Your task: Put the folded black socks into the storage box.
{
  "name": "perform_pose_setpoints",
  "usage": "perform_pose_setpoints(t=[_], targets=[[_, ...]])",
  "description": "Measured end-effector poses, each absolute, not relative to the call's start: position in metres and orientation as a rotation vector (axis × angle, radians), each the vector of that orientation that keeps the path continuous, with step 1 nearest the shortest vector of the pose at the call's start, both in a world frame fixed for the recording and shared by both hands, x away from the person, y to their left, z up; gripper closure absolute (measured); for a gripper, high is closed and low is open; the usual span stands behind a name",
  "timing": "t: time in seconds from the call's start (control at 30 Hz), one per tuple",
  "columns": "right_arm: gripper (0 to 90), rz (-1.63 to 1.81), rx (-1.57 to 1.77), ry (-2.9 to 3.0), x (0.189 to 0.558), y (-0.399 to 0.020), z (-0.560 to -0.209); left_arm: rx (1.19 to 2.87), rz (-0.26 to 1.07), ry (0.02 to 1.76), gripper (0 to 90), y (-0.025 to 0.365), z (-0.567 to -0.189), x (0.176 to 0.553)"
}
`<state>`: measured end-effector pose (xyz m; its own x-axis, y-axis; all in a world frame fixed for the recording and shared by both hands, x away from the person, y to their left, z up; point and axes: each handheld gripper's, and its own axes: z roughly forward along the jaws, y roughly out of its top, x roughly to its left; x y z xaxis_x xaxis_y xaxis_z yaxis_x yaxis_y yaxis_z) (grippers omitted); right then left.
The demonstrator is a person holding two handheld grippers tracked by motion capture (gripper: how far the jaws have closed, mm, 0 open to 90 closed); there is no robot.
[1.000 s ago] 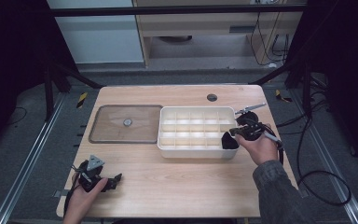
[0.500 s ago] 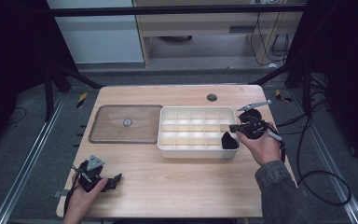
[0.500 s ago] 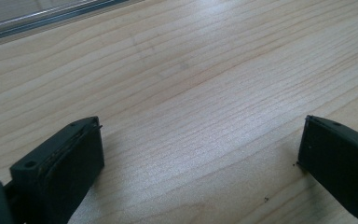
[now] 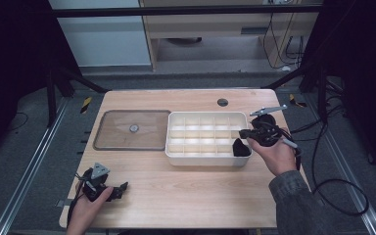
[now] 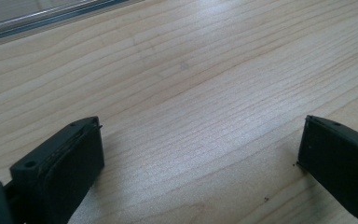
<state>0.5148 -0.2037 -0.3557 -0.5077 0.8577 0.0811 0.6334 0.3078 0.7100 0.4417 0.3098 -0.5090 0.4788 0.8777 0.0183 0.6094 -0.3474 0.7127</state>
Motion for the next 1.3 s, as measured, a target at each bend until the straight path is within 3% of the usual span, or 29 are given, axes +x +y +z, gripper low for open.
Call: perform_pose_setpoints(t=[0.33, 0.7, 1.1, 1.3], targets=[[75.6, 1.04, 1.317, 2.258, 0.508, -0.199, -0.347, 2.081, 0.535, 1.225, 0.0, 0.31, -0.509, 0.442], [57.3, 1.061, 1.312, 2.234, 0.502, -0.197, -0.343, 2.081, 0.536, 1.224, 0.0, 0.31, -0.509, 0.442], [32.3, 1.064, 1.338, 2.21, 0.497, -0.193, -0.343, 2.081, 0.535, 1.225, 0.0, 0.31, -0.509, 0.442], [12.8, 1.068, 1.357, 2.164, 0.494, -0.194, -0.344, 2.082, 0.536, 1.224, 0.0, 0.31, -0.509, 0.442]])
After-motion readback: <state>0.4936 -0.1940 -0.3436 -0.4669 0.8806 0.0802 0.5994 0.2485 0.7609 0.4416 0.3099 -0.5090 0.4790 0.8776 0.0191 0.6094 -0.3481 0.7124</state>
